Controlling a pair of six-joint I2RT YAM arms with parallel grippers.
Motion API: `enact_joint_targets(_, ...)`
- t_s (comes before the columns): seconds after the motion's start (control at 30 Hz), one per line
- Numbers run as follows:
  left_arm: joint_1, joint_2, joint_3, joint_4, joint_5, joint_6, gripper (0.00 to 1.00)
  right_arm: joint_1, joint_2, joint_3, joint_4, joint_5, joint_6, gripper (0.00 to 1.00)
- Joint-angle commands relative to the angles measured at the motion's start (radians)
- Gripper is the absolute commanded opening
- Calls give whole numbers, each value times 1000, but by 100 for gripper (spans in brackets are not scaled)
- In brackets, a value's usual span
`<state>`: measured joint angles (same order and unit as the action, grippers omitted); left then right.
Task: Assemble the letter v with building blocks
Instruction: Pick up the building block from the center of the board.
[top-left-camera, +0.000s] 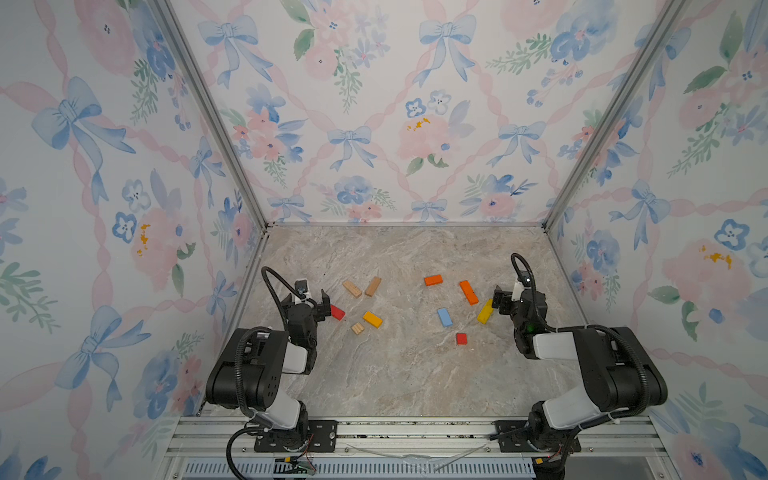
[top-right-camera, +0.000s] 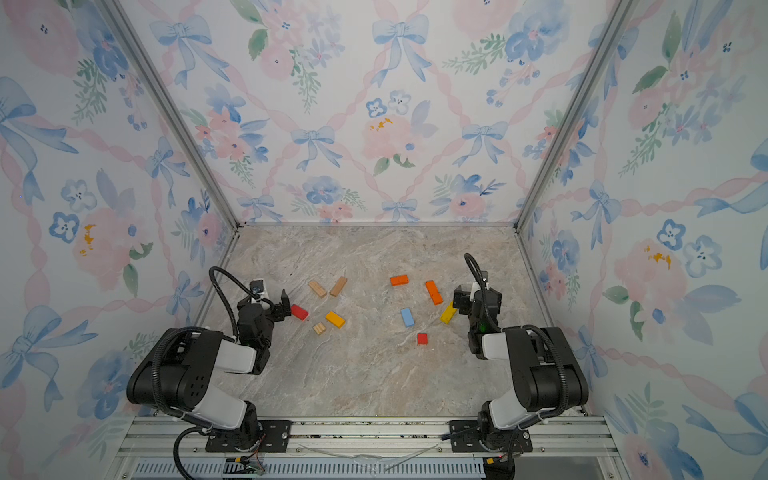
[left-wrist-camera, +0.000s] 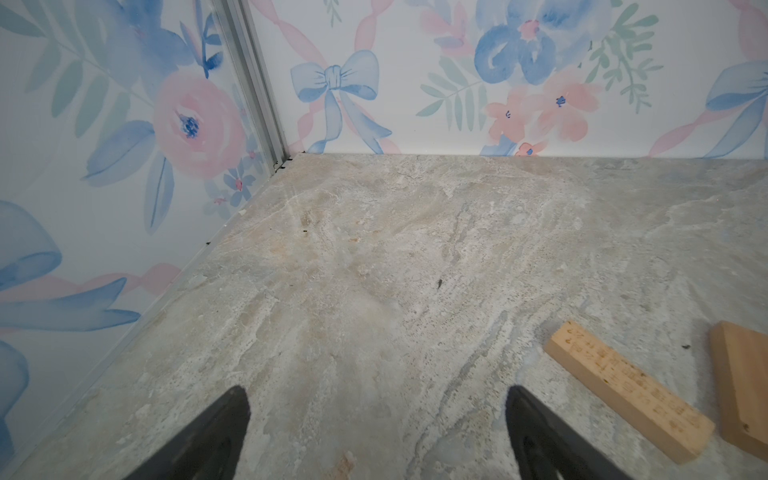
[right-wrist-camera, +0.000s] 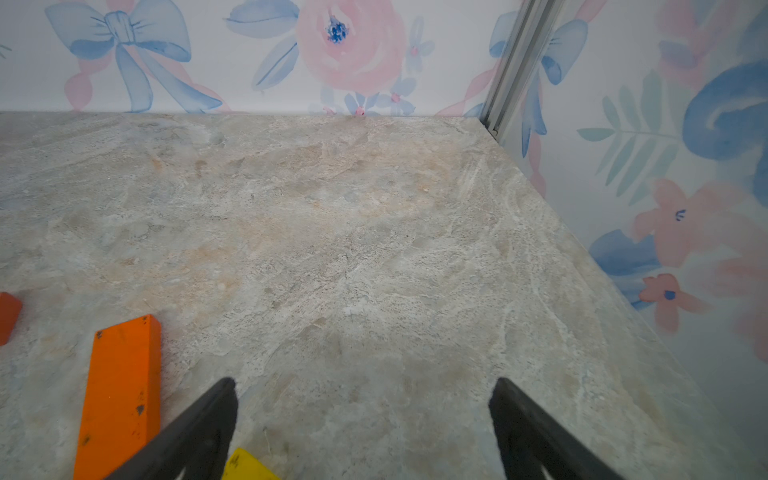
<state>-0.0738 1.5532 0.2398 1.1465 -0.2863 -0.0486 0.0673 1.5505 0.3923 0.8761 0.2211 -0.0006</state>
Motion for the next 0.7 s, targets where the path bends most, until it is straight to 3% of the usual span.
enact_joint_targets(0.0,5,-5,9,15,9,-5,98,4,-10,-1,14,3,7,96)
enact_joint_targets(0.67,5,-8,5,18,9,-4,95,6,-15,2,10,2,6,96)
